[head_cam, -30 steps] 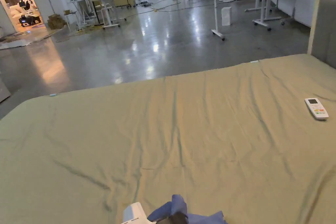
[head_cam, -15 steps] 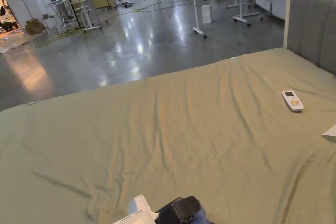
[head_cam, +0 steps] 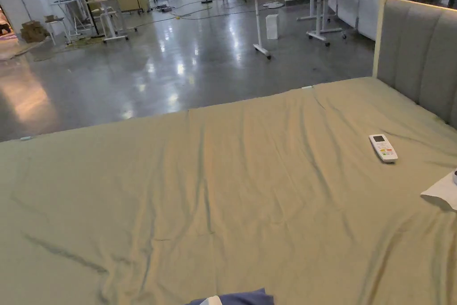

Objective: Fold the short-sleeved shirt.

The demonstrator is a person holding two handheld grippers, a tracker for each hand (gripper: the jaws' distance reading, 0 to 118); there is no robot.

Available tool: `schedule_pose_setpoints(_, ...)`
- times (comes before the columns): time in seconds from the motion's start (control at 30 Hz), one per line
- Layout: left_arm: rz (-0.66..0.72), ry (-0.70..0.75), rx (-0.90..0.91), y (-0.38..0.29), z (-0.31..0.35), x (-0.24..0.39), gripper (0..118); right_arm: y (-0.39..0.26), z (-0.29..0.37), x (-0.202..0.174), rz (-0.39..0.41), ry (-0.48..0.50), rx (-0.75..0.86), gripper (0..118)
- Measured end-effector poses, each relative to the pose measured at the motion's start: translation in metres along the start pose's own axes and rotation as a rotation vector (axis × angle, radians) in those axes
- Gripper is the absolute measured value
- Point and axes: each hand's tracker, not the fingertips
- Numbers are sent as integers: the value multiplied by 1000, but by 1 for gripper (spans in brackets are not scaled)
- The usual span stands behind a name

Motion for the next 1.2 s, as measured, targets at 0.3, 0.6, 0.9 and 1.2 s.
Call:
schedule_pose_setpoints(0.3,9,-132,217,-7,152,-23,0,61,-98,-41,15,304,-28,0)
schedule_pose_setpoints(0.6,82,-34,250,-37,189,-76,1,76,-263,-106,-155,436,-293,0)
schedule_pose_setpoints(0.9,44,-70,215,-21,167,-81,90,49,-291,-80,-242,353,-389,0)
schedule_pose_setpoints(1.2,151,-158,82,28,100,-126,99,42,-285,-88,-144,335,-334,0)
